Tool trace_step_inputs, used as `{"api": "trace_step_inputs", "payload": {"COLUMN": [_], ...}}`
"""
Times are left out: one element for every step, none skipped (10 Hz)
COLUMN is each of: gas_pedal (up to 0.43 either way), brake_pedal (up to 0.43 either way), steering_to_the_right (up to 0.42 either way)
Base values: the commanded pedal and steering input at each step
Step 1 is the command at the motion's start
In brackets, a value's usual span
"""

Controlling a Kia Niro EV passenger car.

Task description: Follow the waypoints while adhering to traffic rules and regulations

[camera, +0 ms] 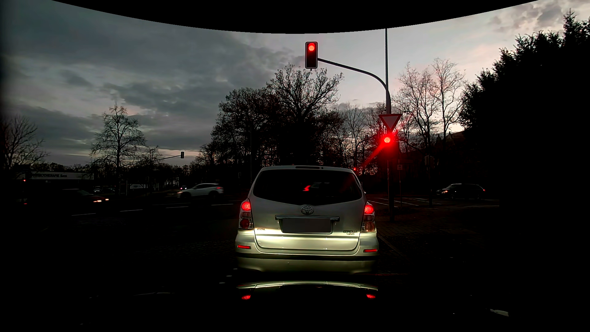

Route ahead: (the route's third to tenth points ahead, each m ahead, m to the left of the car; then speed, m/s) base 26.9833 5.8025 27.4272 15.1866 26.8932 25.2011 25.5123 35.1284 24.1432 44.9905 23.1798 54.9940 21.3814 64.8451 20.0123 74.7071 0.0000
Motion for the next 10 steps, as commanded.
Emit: {"api": "trace_step_inputs", "payload": {"gas_pedal": [0.0,0.0,0.0,0.0,0.0,0.0,0.0,0.0,0.0,0.0], "brake_pedal": [0.341,0.341,0.341,0.341,0.341,0.341,0.341,0.341,0.341,0.341], "steering_to_the_right": [0.0,0.0,0.0,-0.001,-0.001,0.0,-0.001,-0.001,0.0,-0.001]}}
